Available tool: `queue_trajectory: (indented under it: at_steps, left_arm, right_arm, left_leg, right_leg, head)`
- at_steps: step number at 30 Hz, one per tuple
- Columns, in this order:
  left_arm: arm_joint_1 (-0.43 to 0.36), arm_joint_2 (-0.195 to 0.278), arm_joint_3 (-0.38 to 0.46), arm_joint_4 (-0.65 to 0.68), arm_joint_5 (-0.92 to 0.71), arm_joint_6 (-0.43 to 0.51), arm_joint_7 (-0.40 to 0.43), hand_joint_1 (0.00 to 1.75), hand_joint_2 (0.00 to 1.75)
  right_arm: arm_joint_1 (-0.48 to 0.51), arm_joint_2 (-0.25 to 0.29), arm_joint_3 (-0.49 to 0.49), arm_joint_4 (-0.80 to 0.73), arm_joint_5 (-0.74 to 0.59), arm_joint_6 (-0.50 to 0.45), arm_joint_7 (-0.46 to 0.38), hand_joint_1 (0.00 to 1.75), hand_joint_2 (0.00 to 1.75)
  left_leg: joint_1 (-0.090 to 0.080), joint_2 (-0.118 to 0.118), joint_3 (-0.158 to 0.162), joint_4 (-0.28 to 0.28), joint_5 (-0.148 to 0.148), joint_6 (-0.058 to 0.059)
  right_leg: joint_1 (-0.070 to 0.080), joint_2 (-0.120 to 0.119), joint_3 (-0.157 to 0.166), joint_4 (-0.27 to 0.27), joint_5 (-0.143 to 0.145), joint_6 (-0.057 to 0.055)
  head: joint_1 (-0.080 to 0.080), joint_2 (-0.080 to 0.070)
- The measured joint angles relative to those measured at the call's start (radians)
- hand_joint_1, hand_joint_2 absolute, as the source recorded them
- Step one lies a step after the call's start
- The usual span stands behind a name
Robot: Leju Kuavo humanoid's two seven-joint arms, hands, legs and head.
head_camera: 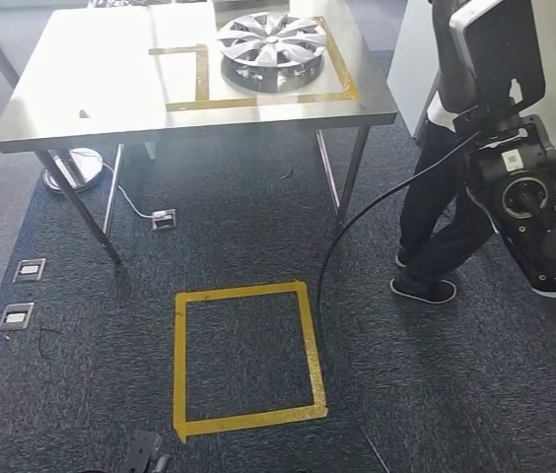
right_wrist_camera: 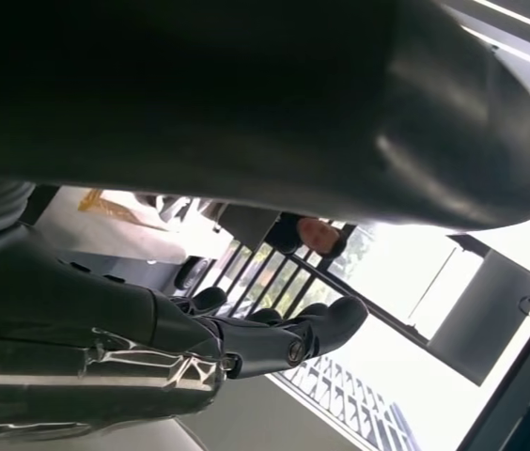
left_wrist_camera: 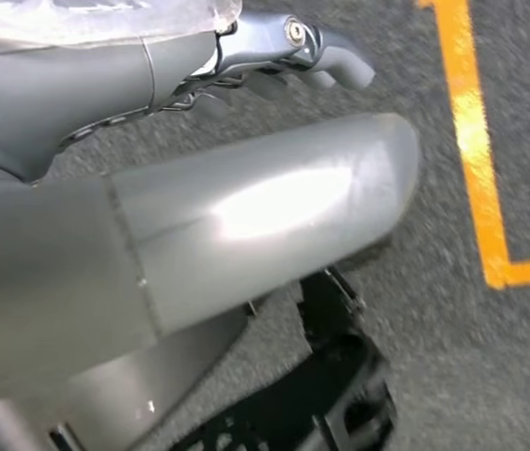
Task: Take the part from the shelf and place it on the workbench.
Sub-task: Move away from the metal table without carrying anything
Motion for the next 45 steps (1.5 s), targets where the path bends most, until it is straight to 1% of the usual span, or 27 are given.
queue_trajectory:
  at_steps: [1, 3, 4, 5, 7, 8, 9, 11, 12, 14, 15, 17, 19, 20, 21, 22, 24, 26, 27, 29, 31, 34, 36, 37, 39, 41, 45]
  left_arm:
    - [0.001, 0.0, 0.0, 0.0, 0.0, 0.0, 0.001, 0.0, 0.0]
    - [0.001, 0.0, 0.0, 0.0, 0.0, 0.0, 0.002, 0.0, 0.0]
    - [0.001, -0.001, 0.0, 0.0, 0.001, 0.0, 0.002, 0.0, 0.0]
    - [0.001, -0.002, 0.0, 0.0, 0.002, 0.0, 0.002, 0.0, 0.0]
    - [0.002, -0.002, 0.0, 0.0, 0.006, 0.0, 0.0, 0.0, 0.0]
    - [0.004, -0.003, 0.0, 0.0, 0.008, 0.0, -0.002, 0.0, 0.0]
    - [0.005, -0.003, 0.0, 0.0, 0.009, 0.001, -0.004, 0.0, 0.0]
    - [0.007, -0.003, 0.0, 0.0, 0.01, 0.002, -0.01, 0.0, 0.0]
    - [0.008, -0.003, 0.0, 0.0, 0.01, 0.003, -0.013, 0.0, 0.0]
    - [0.01, -0.002, 0.0, 0.0, 0.01, 0.006, -0.015, 0.0, 0.0]
    - [0.012, -0.002, 0.0, 0.0, 0.01, 0.007, -0.015, 0.0, 0.0]
    - [0.015, -0.001, 0.0, 0.0, 0.009, 0.008, -0.015, 0.0, 0.0]
    - [0.016, -0.001, 0.0, 0.0, 0.008, 0.008, -0.015, 0.0, 0.0]
    - [0.016, -0.001, 0.0, 0.0, 0.007, 0.008, -0.016, 0.0, 0.0]
    - [0.017, -0.001, 0.0, 0.0, 0.007, 0.008, -0.016, 0.0, 0.0]
    - [0.017, -0.001, 0.0, 0.0, 0.007, 0.008, -0.016, 0.0, 0.0]
    - [0.016, 0.0, 0.0, 0.0, 0.007, 0.008, -0.016, 0.0, 0.0]
    - [0.015, 0.002, 0.0, 0.0, 0.007, 0.008, -0.018, 0.0, 0.0]
    - [0.015, 0.003, 0.0, 0.0, 0.007, 0.008, -0.019, 0.0, 0.0]
    - [0.015, 0.004, 0.0, 0.0, 0.008, 0.008, -0.02, 0.0, 0.0]
    - [0.016, 0.003, 0.0, 0.0, 0.008, 0.008, -0.021, 0.0, 0.0]
    - [0.018, 0.001, 0.0, 0.0, 0.01, 0.008, -0.021, 0.0, 0.0]
    - [0.02, 0.0, 0.0, 0.0, 0.01, 0.008, -0.021, 0.0, 0.0]
    - [0.02, 0.0, 0.0, 0.0, 0.01, 0.008, -0.02, 0.0, 0.0]
    - [0.02, -0.002, 0.0, 0.0, 0.01, 0.008, -0.021, 0.0, 0.0]
    - [0.02, -0.003, 0.0, 0.0, 0.01, 0.008, -0.021, 0.0, 0.0]
    - [0.021, -0.002, 0.0, 0.0, 0.01, 0.008, -0.02, 0.0, 0.0]
  right_arm:
    - [0.002, -0.001, 0.0, 0.0, 0.0, 0.0, 0.001, 0.0, 0.0]
    - [0.003, -0.002, 0.0, 0.0, 0.0, 0.0, 0.001, 0.0, 0.0]
    - [0.003, -0.002, 0.0, 0.0, 0.0, 0.0, 0.001, 0.0, 0.0]
    - [0.003, -0.003, 0.0, 0.0, 0.0, 0.0, 0.001, 0.0, 0.0]
    - [0.003, -0.003, 0.002, 0.0, 0.0, 0.002, 0.002, 0.0, 0.0]
    - [0.002, -0.003, 0.003, 0.0, 0.0, 0.003, 0.002, 0.0, 0.0]
    - [-0.002, -0.003, 0.004, 0.0, 0.0, 0.004, 0.003, 0.0, 0.0]
    - [-0.009, -0.003, 0.004, -0.002, 0.0, 0.003, 0.006, 0.0, 0.0]
    - [-0.013, -0.003, 0.005, -0.003, 0.0, 0.002, 0.007, 0.0, 0.0]
    - [-0.016, -0.003, 0.008, -0.004, 0.0, 0.002, 0.01, 0.0, 0.0]
    - [-0.017, -0.003, 0.011, -0.004, 0.0, 0.001, 0.012, 0.0, 0.0]
    - [-0.019, -0.003, 0.015, -0.004, 0.0, -0.002, 0.015, 0.0, 0.0]
    - [-0.018, -0.003, 0.018, -0.004, 0.0, -0.006, 0.018, 0.0, 0.0]
    - [-0.017, -0.003, 0.019, -0.005, 0.0, -0.008, 0.02, 0.0, 0.0]
    - [-0.016, -0.003, 0.02, -0.005, 0.0, -0.009, 0.022, 0.0, 0.0]
    - [-0.014, -0.003, 0.021, -0.005, 0.0, -0.01, 0.024, 0.0, 0.0]
    - [-0.013, -0.003, 0.022, -0.006, -0.001, -0.012, 0.024, 0.0, 0.0]
    - [-0.013, -0.004, 0.022, -0.008, -0.004, -0.014, 0.024, 0.0, 0.0]
    - [-0.013, -0.004, 0.023, -0.009, -0.005, -0.016, 0.024, 0.0, 0.0]
    - [-0.012, -0.005, 0.024, -0.009, -0.008, -0.017, 0.023, 0.0, 0.0]
    - [-0.014, -0.006, 0.024, -0.009, -0.01, -0.017, 0.022, 0.0, 0.0]
    - [-0.012, -0.007, 0.025, -0.009, -0.014, -0.018, 0.02, 0.0, 0.0]
    - [-0.008, -0.007, 0.026, -0.009, -0.014, -0.018, 0.02, 0.0, 0.0]
    - [-0.007, -0.007, 0.027, -0.009, -0.014, -0.018, 0.02, 0.0, 0.0]
    - [-0.009, -0.008, 0.026, -0.009, -0.014, -0.018, 0.02, 0.0, 0.0]
    - [-0.012, -0.008, 0.026, -0.01, -0.014, -0.018, 0.019, 0.0, 0.0]
    - [-0.01, -0.008, 0.026, -0.01, -0.014, -0.018, 0.016, 0.0, 0.0]
  left_leg:
    - [0.002, 0.002, -0.014, -0.001, 0.013, 0.007]
    - [0.002, 0.005, -0.048, 0.002, 0.039, 0.017]
    - [0.002, 0.005, -0.067, 0.004, 0.053, 0.018]
    - [0.002, 0.005, -0.087, 0.007, 0.065, 0.017]
    - [0.002, 0.006, -0.127, 0.017, 0.089, 0.012]
    - [0.003, 0.006, -0.146, 0.023, 0.099, 0.009]
    - [0.002, 0.006, -0.162, 0.029, 0.108, 0.005]
    - [0.001, 0.005, -0.18, 0.036, 0.124, -0.005]
    - [0.0, 0.005, -0.183, 0.036, 0.134, -0.011]
    - [0.002, 0.004, -0.185, 0.03, 0.149, -0.023]
    - [0.003, 0.003, -0.19, 0.036, 0.139, -0.029]
    - [0.006, 0.002, -0.215, 0.107, 0.063, -0.038]
    - [0.008, 0.002, -0.255, 0.248, -0.032, -0.046]
    - [0.008, 0.002, -0.268, 0.307, -0.049, -0.049]
    - [0.008, 0.002, -0.267, 0.34, -0.044, -0.05]
    - [0.008, 0.002, -0.248, 0.333, -0.021, -0.05]
    - [0.007, 0.001, -0.159, 0.213, 0.028, -0.041]
    - [0.003, 0.0, -0.074, 0.076, 0.037, -0.029]
    - [0.001, 0.0, -0.054, 0.04, 0.032, -0.024]
    - [0.002, 0.001, -0.051, 0.019, 0.029, -0.016]
    - [0.007, 0.005, -0.053, 0.01, 0.035, -0.004]
    - [0.008, 0.013, -0.064, 0.006, 0.044, 0.008]
    - [0.008, 0.018, -0.072, 0.01, 0.048, 0.009]
    - [0.008, 0.021, -0.074, 0.014, 0.048, 0.008]
    - [0.008, 0.027, -0.077, 0.02, 0.047, 0.005]
    - [0.005, 0.031, -0.082, 0.03, 0.046, -0.003]
    - [0.001, 0.041, -0.095, 0.04, 0.047, -0.022]
  right_leg:
    - [-0.001, 0.003, -0.014, 0.033, -0.043, 0.004]
    - [-0.003, 0.007, -0.045, 0.156, -0.161, 0.01]
    - [-0.003, 0.008, -0.055, 0.226, -0.2, 0.012]
    - [-0.004, 0.008, -0.057, 0.281, -0.208, 0.014]
    - [-0.005, 0.008, -0.023, 0.309, -0.151, 0.016]
    - [-0.006, 0.008, 0.017, 0.274, -0.118, 0.015]
    - [-0.005, 0.008, 0.073, 0.205, -0.112, 0.013]
    - [0.0, 0.008, 0.18, 0.047, -0.152, 0.003]
    - [0.004, 0.008, 0.209, -0.005, -0.174, -0.004]
    - [0.004, 0.006, 0.211, -0.03, -0.172, -0.019]
    - [0.002, 0.005, 0.203, -0.031, -0.162, -0.027]
    - [-0.003, 0.001, 0.184, -0.034, -0.141, -0.039]
    - [-0.003, 0.001, 0.161, -0.033, -0.123, -0.045]
    - [-0.003, 0.001, 0.15, -0.031, -0.115, -0.045]
    - [-0.003, 0.002, 0.14, -0.028, -0.108, -0.043]
    - [-0.003, 0.003, 0.132, -0.025, -0.103, -0.041]
    - [-0.002, 0.004, 0.12, -0.019, -0.096, -0.036]
    - [0.0, 0.005, 0.111, -0.015, -0.089, -0.028]
    - [0.001, 0.006, 0.107, -0.014, -0.086, -0.022]
    - [0.003, 0.007, 0.101, -0.012, -0.081, -0.011]
    - [0.003, 0.008, 0.084, 0.02, -0.105, -0.002]
    - [0.001, 0.009, 0.004, 0.208, -0.207, 0.01]
    - [-0.001, 0.009, -0.03, 0.296, -0.232, 0.015]
    - [-0.002, 0.008, -0.02, 0.282, -0.215, 0.016]
    - [-0.005, -0.001, 0.051, 0.151, -0.148, 0.016]
    - [-0.001, -0.014, 0.109, 0.031, -0.109, 0.01]
    - [0.0, -0.004, 0.109, 0.003, -0.102, -0.012]
  head:
    - [0.002, 0.0]
    - [0.01, 0.0]
    - [0.013, 0.0]
    - [0.017, 0.0]
    - [0.024, 0.0]
    - [0.027, 0.0]
    - [0.031, 0.0]
    - [0.036, 0.0]
    - [0.036, 0.0]
    - [0.032, 0.0]
    - [0.029, 0.0]
    - [0.016, 0.0]
    - [0.003, 0.0]
    - [0.0, 0.0]
    - [-0.002, 0.0]
    - [-0.004, 0.0]
    - [-0.006, 0.0]
    - [-0.006, 0.0]
    - [-0.006, 0.0]
    - [-0.003, 0.0]
    - [0.002, 0.0]
    - [0.019, 0.0]
    - [0.026, 0.0]
    - [0.029, 0.0]
    - [0.035, 0.0]
    - [0.039, 0.0]
    - [0.028, 0.0]
